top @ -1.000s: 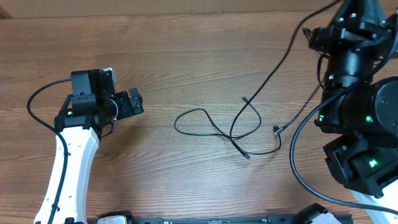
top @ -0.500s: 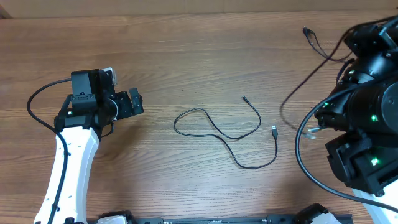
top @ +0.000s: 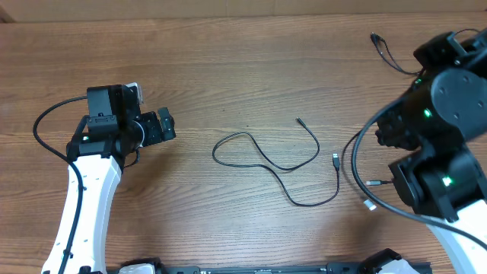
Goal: Untangle cables
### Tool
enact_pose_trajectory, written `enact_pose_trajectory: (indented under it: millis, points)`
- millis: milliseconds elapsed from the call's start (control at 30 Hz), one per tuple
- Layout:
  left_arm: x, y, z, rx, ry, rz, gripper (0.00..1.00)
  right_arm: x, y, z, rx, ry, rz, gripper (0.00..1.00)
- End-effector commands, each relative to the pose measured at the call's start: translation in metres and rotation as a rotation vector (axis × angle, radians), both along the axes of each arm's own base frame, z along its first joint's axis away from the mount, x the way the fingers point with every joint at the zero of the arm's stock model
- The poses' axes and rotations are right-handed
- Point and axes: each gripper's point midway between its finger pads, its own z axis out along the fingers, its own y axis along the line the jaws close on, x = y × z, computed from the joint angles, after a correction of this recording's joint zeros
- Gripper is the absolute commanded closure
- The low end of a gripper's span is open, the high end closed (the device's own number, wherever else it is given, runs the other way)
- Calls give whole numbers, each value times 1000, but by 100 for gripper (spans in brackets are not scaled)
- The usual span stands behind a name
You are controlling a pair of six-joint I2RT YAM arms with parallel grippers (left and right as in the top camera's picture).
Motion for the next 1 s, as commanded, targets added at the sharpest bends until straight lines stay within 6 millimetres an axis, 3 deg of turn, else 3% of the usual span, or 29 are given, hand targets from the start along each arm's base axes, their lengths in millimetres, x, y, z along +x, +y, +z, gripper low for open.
enact_pose_trajectory:
  millis: [0, 167, 367, 467, 600, 833, 967]
  points:
    - [1, 0, 5, 16, -17, -15, 0, 5, -5, -2, -3, 15, -39, 96]
    - [1, 0, 5, 16, -17, -15, 1, 21, -3, -15, -33, 73, -44, 96]
    - [1, 0, 5, 16, -17, -15, 0, 49, 15, -33, -95, 177, 133, 96]
    - [1, 0, 5, 16, -17, -15, 1, 54, 9, -40, -67, 180, 154, 96]
    - [1, 0, 5, 16, -17, -15, 1, 62, -9, -53, -13, 194, 181, 96]
    - [1, 0, 5, 16, -17, -15, 1, 67, -64, -82, 97, 230, 124, 96]
    - [1, 0, 5, 16, -17, -15, 1, 82, -98, -113, 148, 306, 114, 96]
